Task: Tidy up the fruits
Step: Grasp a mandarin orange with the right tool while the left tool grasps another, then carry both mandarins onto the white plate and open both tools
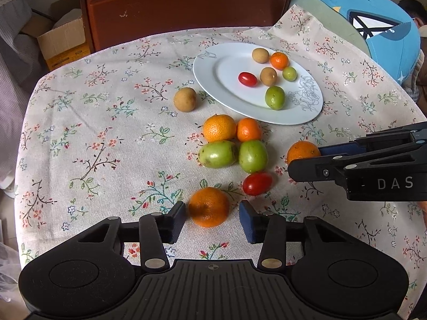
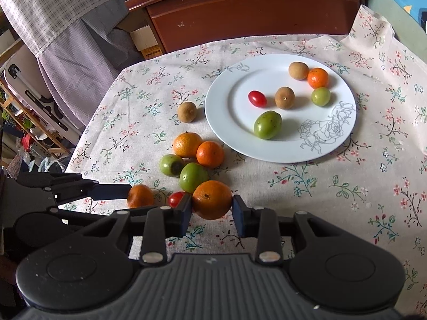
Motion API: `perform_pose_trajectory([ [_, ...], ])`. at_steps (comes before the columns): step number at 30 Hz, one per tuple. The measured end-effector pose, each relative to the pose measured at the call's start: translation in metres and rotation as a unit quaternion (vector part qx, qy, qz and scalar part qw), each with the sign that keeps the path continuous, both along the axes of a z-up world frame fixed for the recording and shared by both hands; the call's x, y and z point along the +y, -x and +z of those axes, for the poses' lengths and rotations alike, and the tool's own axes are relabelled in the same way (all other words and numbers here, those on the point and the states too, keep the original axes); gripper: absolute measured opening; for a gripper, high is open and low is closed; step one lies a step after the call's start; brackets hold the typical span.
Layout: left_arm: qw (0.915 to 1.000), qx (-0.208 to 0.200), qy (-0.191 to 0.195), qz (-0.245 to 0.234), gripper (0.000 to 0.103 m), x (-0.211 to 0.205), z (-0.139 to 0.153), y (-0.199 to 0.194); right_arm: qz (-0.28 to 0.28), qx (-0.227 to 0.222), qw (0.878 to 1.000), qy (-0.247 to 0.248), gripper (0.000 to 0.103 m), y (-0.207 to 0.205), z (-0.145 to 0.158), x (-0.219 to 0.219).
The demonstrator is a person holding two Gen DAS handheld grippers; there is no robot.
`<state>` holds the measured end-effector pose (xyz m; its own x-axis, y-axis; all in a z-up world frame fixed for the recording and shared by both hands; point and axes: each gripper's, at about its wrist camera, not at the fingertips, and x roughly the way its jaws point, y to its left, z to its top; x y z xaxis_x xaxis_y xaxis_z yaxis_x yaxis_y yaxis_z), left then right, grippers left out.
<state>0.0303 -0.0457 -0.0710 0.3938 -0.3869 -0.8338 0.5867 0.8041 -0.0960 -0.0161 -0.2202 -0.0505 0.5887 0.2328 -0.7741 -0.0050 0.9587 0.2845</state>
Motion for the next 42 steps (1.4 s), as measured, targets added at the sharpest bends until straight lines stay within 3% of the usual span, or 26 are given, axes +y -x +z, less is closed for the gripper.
perform_pose_trajectory([
  [3, 0.9999, -0.013, -0.005, -0.007, 0.03, -0.003, 0.0, 0.002, 0.0, 0.002, 1.0, 0.0, 0.033, -0.001, -0.001, 0.0],
  [14, 0.9987, -0.038, 0.03, 0.016, 0.029, -0.002, 0.02, -0.008, -0.015, -0.016, 1.0, -0.009, 0.033, -0.004, 0.01, -0.01],
  [19, 0.9959, -0.064, 0.062, 0.016, 0.029, -0.016, 0.036, -0.021, -0.062, -0.055, 0.996, -0.022, 0.033, -0.01, 0.032, -0.036],
  [24, 0.9943, -0.082, 0.066, 0.012, 0.03, -0.035, 0.042, -0.032, -0.115, -0.08, 0.99, -0.015, 0.033, -0.015, 0.045, -0.064],
  [31, 0.994, -0.077, 0.077, 0.003, 0.03, -0.055, 0.04, -0.043, -0.164, -0.044, 0.985, -0.024, 0.033, -0.026, 0.032, -0.078],
  [37, 0.9949, -0.063, 0.079, 0.0, 0.03, -0.068, 0.031, -0.056, -0.175, -0.01, 0.984, -0.027, 0.033, -0.034, 0.017, -0.076],
  [42, 0.9953, -0.055, 0.08, -0.005, 0.03, -0.078, 0.024, -0.064, -0.179, -0.007, 0.984, -0.024, 0.033, -0.04, 0.013, -0.075],
])
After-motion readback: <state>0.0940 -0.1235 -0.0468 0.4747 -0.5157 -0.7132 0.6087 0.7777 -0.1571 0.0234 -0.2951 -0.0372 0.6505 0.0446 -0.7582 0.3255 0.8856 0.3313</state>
